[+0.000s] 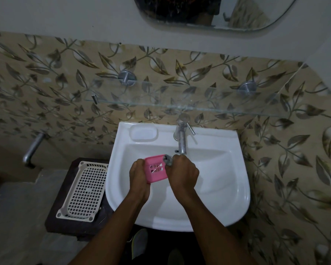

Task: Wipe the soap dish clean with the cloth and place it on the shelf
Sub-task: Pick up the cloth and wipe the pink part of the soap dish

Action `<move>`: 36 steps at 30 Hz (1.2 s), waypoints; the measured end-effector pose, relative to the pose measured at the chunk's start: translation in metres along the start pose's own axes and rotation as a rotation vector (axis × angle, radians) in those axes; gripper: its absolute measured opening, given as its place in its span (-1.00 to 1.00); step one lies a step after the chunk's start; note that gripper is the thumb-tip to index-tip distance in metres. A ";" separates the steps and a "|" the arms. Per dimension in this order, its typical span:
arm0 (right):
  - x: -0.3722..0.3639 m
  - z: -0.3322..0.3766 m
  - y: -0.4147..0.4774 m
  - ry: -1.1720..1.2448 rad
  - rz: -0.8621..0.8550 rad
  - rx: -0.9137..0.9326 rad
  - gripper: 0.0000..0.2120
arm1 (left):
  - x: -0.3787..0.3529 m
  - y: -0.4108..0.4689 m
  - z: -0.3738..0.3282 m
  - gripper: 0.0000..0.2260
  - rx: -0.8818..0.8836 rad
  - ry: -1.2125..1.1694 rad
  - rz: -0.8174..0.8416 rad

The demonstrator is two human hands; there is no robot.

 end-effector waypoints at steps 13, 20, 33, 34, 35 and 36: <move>-0.005 0.037 -0.018 -0.289 -0.049 0.598 -0.81 | -0.001 0.009 -0.011 -0.71 -0.035 0.133 0.086; -0.011 0.011 -0.024 0.020 0.319 0.291 -0.75 | 0.002 0.018 -0.009 -0.85 -0.030 0.116 0.081; -0.007 0.012 -0.027 0.623 0.340 -0.165 -0.75 | -0.025 -0.015 0.015 -0.63 0.346 -0.390 0.162; -0.005 0.008 -0.027 0.587 0.287 -0.219 -0.75 | -0.024 -0.012 0.016 -0.61 0.337 -0.392 0.152; -0.004 0.006 -0.028 0.549 0.244 -0.254 -0.77 | -0.023 -0.010 0.017 -0.60 0.326 -0.398 0.143; -0.005 0.004 -0.029 0.524 0.208 -0.278 -0.77 | -0.022 -0.009 0.017 -0.63 0.315 -0.396 0.136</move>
Point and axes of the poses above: each hand's wrist, its own y-axis towards the middle knuckle, its own x-axis out of the back of the hand, z = x × y, the point moved 10 cm from there along y, towards the middle knuckle, and after that the axes turned 14 degrees about -x, right-handed, at the moved point
